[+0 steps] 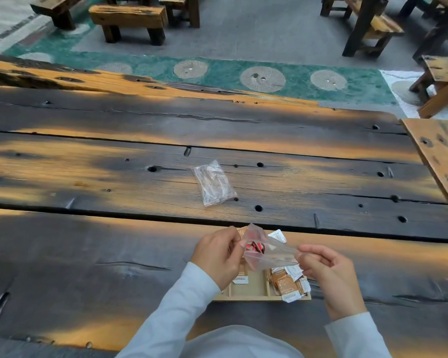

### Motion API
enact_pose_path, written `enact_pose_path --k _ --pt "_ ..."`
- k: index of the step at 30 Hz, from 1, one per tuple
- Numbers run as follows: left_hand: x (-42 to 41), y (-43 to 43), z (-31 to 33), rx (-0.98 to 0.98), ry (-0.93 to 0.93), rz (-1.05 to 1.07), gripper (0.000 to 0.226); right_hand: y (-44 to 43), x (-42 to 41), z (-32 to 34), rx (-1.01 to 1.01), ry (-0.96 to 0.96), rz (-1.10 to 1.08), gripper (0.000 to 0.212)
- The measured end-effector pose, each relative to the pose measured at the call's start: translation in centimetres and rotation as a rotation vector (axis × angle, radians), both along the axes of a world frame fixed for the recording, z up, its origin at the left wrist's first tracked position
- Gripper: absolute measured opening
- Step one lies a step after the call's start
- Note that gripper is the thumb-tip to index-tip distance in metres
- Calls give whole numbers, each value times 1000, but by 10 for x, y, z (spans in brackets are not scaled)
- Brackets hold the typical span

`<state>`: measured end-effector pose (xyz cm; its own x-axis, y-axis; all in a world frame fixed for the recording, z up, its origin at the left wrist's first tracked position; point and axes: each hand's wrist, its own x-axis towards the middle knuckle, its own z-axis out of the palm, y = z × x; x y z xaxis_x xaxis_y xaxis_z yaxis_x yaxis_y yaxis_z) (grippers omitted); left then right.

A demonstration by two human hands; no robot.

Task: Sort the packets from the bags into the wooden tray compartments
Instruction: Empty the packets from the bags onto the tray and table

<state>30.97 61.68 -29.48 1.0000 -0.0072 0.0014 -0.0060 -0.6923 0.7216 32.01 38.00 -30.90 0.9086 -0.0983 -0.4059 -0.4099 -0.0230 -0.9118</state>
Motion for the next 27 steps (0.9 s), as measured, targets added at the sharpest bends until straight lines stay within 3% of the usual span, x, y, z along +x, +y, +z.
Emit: enact_pose_path --k 3,5,8,13,16,19,24,27 --pt "11 -7 11 -3 -56 -8 23 -8 2 -2 1 -48 -7 15" --pt "16 -14 23 -2 -102 -20 23 -7 3 -6 143 -11 -78 11" --pt "18 -25 42 -17 -149 -91 21 -6 5 -32 425 191 -250 45" --pt "10 -40 77 -179 -118 -207 20 18 -4 -57 660 374 -168 82" --pt "4 -39 93 -355 -76 -210 20 31 -6 -57 911 425 -137 78" --pt "6 -28 91 -469 -27 -178 20 35 -4 -55 1092 381 -33 96" --pt "17 15 50 -548 68 25 27 28 -3 -50 1090 310 22 68" --pt "16 43 25 -544 130 161 20 20 -5 -53 1073 293 30 66"
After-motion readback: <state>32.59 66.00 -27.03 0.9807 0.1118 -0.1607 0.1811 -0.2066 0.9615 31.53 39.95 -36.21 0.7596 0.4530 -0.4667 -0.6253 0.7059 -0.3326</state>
